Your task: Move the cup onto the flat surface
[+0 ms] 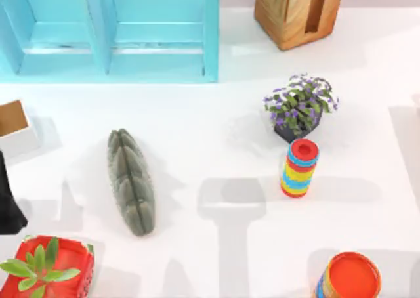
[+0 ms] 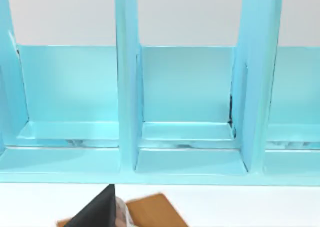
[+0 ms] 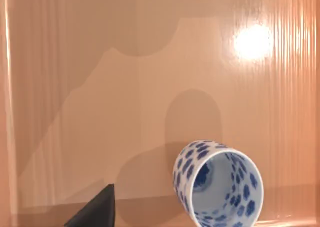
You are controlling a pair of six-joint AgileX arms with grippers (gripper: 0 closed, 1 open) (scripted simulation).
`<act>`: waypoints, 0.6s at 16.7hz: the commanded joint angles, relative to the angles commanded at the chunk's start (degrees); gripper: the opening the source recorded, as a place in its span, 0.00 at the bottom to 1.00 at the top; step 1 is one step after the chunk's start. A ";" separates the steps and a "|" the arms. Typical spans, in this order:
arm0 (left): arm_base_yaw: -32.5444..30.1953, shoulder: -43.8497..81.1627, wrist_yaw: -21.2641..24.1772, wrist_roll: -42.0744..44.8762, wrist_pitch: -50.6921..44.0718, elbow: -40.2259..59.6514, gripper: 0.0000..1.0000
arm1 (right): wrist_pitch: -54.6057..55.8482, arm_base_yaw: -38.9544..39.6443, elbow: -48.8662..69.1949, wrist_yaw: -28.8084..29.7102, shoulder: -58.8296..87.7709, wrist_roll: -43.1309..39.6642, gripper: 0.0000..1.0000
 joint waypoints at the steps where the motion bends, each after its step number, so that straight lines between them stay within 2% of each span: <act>1: 0.00 0.00 0.00 0.00 0.00 0.00 1.00 | -3.20 -1.72 3.10 0.03 3.86 -1.65 1.00; 6: 0.00 0.00 0.00 0.00 0.00 0.00 1.00 | -15.10 -8.01 14.51 0.06 18.38 -7.78 1.00; 10: 0.00 0.00 0.00 0.00 0.00 0.00 1.00 | -18.06 -9.53 17.26 0.04 21.78 -9.29 1.00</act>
